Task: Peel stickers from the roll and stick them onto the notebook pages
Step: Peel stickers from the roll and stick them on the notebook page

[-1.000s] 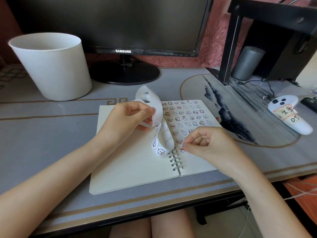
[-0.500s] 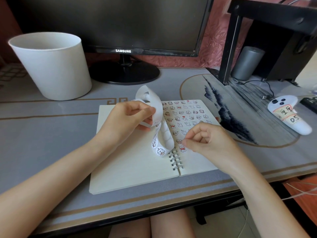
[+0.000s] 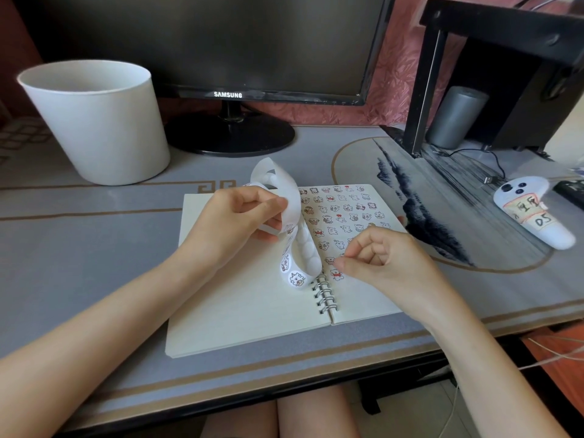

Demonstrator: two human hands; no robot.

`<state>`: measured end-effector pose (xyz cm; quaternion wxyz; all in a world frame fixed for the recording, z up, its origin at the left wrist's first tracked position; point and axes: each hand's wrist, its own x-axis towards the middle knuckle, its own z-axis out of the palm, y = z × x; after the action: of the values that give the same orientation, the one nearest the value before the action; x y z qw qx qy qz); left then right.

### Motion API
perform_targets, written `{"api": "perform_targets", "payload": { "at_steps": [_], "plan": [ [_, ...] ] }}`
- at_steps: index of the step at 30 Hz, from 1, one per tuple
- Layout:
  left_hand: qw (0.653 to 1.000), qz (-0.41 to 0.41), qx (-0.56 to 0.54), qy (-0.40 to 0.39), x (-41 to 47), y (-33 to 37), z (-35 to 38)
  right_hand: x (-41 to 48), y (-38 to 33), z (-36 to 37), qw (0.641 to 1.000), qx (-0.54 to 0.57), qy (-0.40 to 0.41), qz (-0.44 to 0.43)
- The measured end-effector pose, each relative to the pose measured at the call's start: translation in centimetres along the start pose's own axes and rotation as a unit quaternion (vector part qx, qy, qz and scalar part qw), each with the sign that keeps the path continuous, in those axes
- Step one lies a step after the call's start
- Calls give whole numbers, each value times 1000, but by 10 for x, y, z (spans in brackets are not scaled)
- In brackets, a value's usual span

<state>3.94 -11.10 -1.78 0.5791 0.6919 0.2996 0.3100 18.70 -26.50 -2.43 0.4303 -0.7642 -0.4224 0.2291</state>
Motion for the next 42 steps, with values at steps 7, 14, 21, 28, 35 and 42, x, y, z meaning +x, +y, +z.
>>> {"api": "perform_targets", "payload": {
  "at_steps": [7,14,21,28,35,42],
  "plan": [
    [1000,2,-7,-1,0,1,0,0,0,1,1000,-5,9,1],
    [1000,7,-14,-9,-1,2,0,-2,0,-1,1000,-17,-17,2],
    [1000,12,-23,-8,-1,1,0,-2,1,-4,999,-10,-39,3],
    [999,27,-28,2,0,1,-1,5,-10,-9,999,12,-31,-19],
    [997,56,-38,23,-1,5,-4,30,-38,20,984,42,13,-170],
    [996,57,-56,37,-1,9,-5,39,-44,35,977,84,22,-195]
  ]
}}
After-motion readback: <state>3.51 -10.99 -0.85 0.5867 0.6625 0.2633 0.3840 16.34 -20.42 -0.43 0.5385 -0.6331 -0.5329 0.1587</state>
